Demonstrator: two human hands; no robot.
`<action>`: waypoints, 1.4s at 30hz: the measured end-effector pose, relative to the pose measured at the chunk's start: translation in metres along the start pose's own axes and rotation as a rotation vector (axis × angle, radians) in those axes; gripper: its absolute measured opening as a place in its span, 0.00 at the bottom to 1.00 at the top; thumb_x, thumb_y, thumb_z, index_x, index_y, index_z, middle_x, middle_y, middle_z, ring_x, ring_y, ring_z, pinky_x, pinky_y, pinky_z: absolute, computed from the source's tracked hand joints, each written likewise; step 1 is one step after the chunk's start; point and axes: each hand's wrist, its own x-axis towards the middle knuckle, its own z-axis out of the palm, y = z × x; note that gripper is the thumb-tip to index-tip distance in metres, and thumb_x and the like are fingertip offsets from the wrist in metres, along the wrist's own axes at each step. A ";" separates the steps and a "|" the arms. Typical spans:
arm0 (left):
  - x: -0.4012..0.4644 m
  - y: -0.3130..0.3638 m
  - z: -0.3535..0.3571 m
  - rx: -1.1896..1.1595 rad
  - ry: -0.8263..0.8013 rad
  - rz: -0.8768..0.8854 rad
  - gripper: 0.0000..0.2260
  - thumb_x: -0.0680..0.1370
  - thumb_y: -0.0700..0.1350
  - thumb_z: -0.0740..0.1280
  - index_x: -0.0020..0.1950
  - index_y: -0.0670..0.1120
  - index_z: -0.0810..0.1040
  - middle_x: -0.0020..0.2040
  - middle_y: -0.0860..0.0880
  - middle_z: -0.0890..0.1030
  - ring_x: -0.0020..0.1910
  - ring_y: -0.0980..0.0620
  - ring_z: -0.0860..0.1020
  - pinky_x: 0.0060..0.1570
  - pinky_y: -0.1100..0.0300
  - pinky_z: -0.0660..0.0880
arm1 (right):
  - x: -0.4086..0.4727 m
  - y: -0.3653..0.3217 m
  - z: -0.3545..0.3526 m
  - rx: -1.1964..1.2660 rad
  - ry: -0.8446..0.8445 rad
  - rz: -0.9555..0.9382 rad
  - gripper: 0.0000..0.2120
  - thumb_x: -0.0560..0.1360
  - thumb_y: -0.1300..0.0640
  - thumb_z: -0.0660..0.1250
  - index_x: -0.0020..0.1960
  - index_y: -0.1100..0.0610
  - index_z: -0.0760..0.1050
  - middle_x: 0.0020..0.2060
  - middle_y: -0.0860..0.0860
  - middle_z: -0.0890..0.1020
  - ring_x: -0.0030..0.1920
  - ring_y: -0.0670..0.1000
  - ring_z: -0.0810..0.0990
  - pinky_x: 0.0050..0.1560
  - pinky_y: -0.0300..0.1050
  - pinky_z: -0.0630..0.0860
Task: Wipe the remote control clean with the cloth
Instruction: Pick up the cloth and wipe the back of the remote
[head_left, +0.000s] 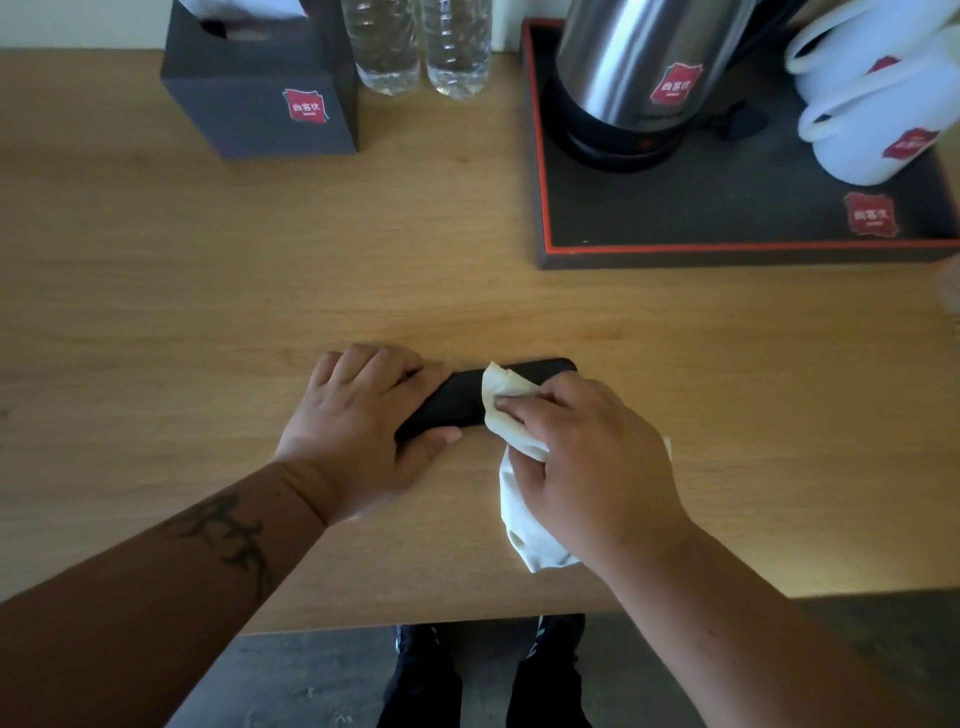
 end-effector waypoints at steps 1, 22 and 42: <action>0.000 0.000 0.000 0.000 -0.001 0.000 0.27 0.77 0.66 0.59 0.69 0.51 0.74 0.58 0.50 0.76 0.57 0.44 0.73 0.61 0.46 0.68 | 0.000 -0.001 -0.002 0.004 -0.005 0.010 0.13 0.68 0.52 0.70 0.53 0.47 0.83 0.40 0.45 0.76 0.39 0.49 0.77 0.33 0.42 0.73; 0.000 0.000 -0.001 0.001 -0.025 -0.010 0.28 0.76 0.66 0.59 0.68 0.51 0.75 0.58 0.50 0.76 0.58 0.45 0.72 0.60 0.47 0.67 | 0.001 0.000 -0.012 -0.053 -0.064 -0.043 0.12 0.68 0.52 0.70 0.51 0.47 0.83 0.42 0.44 0.77 0.43 0.47 0.75 0.39 0.40 0.71; 0.000 -0.001 -0.001 -0.045 0.002 0.004 0.27 0.77 0.66 0.58 0.69 0.52 0.72 0.58 0.50 0.76 0.58 0.46 0.71 0.61 0.46 0.67 | -0.003 0.023 0.009 0.103 0.096 0.194 0.19 0.78 0.60 0.63 0.69 0.52 0.74 0.68 0.46 0.76 0.68 0.47 0.74 0.63 0.43 0.74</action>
